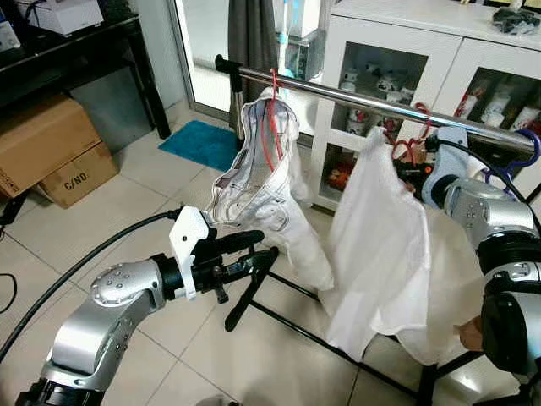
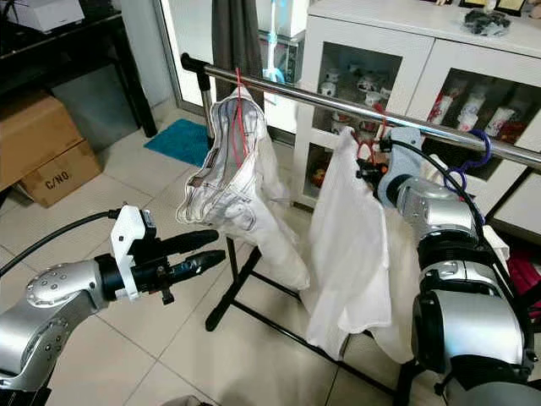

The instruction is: Hang hanger

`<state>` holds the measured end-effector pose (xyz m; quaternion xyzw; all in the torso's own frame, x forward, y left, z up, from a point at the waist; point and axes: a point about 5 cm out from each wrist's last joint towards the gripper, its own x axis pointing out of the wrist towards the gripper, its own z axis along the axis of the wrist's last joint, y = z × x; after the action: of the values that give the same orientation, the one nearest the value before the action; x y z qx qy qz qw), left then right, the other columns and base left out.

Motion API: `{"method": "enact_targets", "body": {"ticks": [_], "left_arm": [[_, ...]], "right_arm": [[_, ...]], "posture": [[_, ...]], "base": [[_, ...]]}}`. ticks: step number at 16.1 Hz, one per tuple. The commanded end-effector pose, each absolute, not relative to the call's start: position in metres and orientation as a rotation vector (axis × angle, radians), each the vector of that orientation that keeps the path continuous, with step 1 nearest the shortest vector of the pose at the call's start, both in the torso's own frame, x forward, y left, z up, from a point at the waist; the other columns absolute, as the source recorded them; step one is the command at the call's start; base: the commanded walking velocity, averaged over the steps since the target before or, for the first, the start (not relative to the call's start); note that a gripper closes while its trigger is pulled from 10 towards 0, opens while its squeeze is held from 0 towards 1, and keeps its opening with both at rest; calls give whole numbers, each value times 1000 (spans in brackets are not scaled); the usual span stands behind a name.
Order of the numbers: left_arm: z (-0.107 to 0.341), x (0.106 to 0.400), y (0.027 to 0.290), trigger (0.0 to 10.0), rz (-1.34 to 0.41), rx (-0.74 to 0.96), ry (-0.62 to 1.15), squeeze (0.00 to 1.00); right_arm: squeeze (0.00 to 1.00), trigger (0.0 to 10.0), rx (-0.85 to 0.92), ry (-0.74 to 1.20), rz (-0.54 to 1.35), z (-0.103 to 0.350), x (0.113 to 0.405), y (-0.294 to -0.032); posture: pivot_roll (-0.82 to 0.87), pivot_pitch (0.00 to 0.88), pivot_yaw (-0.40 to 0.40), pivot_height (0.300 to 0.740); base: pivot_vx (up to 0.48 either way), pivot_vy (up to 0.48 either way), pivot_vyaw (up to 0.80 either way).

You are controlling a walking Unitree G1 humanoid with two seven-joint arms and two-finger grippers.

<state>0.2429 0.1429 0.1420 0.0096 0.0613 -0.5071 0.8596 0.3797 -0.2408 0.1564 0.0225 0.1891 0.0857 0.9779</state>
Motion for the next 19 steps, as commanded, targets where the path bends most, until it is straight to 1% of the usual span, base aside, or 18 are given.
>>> {"method": "enact_targets", "body": {"ticks": [1,3,6,9,11,14,17,19], "left_arm": [[143,245,143,10000,-1061,44,123,0],[138,252,137,10000,-966,95,117,0],[136,260,135,10000,-897,107,115,0],[137,264,139,10000,-813,111,84,0],[132,265,142,10000,-751,108,85,0],[128,263,144,10000,-730,112,100,0],[126,262,145,10000,-720,110,106,0],[124,261,146,10000,-705,109,111,0]], "right_arm": [[0,0,34,324,196,171,383,-238],[0,0,24,257,218,177,380,-234],[0,0,0,199,213,183,374,-232],[0,0,-15,129,200,189,359,-228],[0,0,-66,107,202,181,341,-220],[0,0,-63,36,207,176,316,-206],[0,0,-71,31,197,168,301,-198],[0,0,-58,69,197,154,291,-190]], "posture": [[-77,0,32,740],[-83,0,37,740],[-87,0,43,740],[-91,0,45,740],[-91,0,46,740],[-94,0,47,740],[-92,0,43,740],[-87,0,34,740]], "base": [[0,0,0],[0,0,0],[0,0,0],[0,0,0],[0,0,0],[0,0,0],[0,0,0],[0,0,0]]}}
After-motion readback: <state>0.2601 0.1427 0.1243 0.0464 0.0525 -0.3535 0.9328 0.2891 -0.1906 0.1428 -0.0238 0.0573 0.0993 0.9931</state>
